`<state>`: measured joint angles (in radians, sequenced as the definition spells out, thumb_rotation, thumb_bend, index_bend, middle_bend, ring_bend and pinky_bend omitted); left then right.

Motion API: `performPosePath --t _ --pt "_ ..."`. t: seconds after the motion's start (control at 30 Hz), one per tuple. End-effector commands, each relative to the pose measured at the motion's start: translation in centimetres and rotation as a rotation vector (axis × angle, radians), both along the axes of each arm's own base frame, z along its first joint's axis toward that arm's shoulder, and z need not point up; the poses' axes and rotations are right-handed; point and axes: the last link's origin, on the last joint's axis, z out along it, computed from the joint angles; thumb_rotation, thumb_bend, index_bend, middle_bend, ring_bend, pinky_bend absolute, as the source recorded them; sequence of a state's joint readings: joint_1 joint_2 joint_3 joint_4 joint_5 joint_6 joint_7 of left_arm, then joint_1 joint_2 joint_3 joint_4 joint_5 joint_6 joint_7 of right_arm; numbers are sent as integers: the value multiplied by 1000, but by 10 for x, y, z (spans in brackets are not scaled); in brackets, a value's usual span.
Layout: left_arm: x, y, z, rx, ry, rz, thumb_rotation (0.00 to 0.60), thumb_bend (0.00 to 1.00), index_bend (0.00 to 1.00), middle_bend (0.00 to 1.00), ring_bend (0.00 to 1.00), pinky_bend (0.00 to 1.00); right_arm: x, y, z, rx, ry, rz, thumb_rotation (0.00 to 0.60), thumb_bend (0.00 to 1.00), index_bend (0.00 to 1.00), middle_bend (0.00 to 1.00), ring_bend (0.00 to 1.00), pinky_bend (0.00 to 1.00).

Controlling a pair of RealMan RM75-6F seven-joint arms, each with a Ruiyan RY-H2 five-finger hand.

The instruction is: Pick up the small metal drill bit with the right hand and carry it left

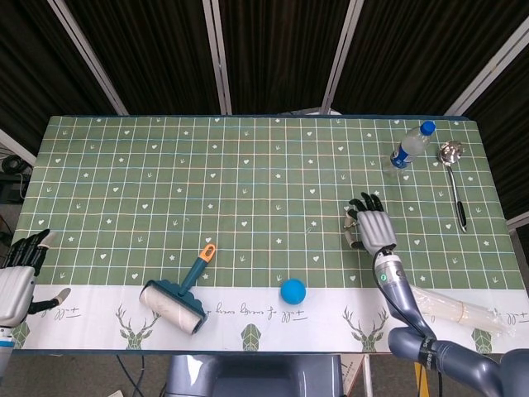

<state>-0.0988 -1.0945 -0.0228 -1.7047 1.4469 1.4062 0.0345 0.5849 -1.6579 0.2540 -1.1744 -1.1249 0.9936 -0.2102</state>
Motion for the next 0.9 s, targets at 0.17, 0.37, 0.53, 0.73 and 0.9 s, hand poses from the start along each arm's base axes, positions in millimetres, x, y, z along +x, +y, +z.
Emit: performPosePath --t 0.17,0.37,0.53,0.73,0.9 --pt "-1 1 0 -2 -5 10 600 147 0 0 0 0 -2 -8 -6 8 2 -19 600 324 465 183 0 41" --pt "-1 1 0 -2 -10 14 600 146 0 0 0 0 -7 -12 -11 26 23 -37 600 324 439 183 0 41" --pt "-1 2 0 -5 -15 20 600 147 0 0 0 0 -8 -13 -16 33 26 -38 600 324 439 183 0 41" --pt "-1 2 -1 -10 -16 20 600 148 0 0 0 0 -9 -17 -19 35 30 -39 600 325 438 183 0 41" --pt "-2 2 0 -9 -19 27 600 147 0 0 0 0 -12 -20 -20 36 38 -45 600 325 439 183 0 41"
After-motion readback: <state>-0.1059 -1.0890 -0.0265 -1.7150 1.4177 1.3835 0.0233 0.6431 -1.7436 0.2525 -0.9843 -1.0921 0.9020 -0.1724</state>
